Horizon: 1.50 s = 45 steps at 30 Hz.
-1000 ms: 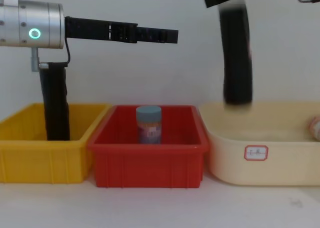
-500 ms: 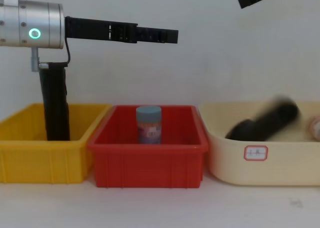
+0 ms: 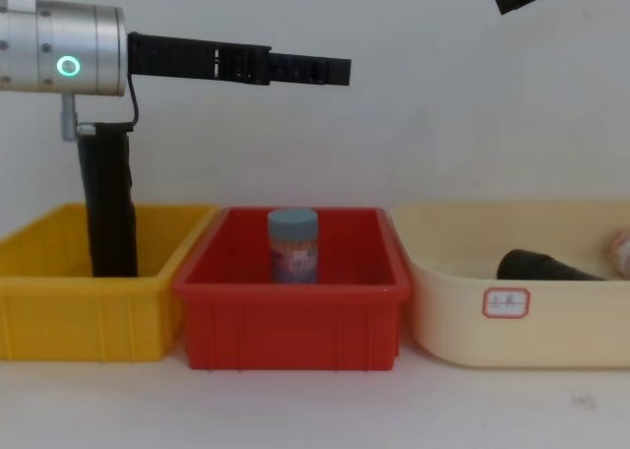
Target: Pick up the garbage bag with the one hand and transfer it to the other hand.
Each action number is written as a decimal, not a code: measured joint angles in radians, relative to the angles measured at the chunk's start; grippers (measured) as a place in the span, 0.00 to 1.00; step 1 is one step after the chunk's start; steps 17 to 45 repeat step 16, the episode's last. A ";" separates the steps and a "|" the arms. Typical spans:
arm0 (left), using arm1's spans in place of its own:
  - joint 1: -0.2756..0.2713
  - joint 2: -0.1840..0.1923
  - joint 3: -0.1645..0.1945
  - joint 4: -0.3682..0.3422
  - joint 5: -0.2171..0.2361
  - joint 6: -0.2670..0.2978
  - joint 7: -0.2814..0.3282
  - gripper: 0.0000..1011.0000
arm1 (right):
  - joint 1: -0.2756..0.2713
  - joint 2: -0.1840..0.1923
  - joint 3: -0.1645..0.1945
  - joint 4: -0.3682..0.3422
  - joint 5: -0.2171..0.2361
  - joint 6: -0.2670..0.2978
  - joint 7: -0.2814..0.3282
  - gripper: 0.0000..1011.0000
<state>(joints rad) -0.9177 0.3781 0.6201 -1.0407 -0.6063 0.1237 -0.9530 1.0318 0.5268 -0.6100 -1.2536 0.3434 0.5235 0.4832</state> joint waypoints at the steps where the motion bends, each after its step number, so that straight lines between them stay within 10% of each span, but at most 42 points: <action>1: 0.000 0.000 0.000 0.000 0.000 0.000 0.000 0.99 | 0.000 0.001 0.000 -0.001 0.000 0.001 -0.001 0.99; 45: 0.000 0.000 0.000 0.000 0.000 0.000 0.000 0.99 | -0.002 0.008 0.003 -0.008 -0.005 0.010 -0.011 0.99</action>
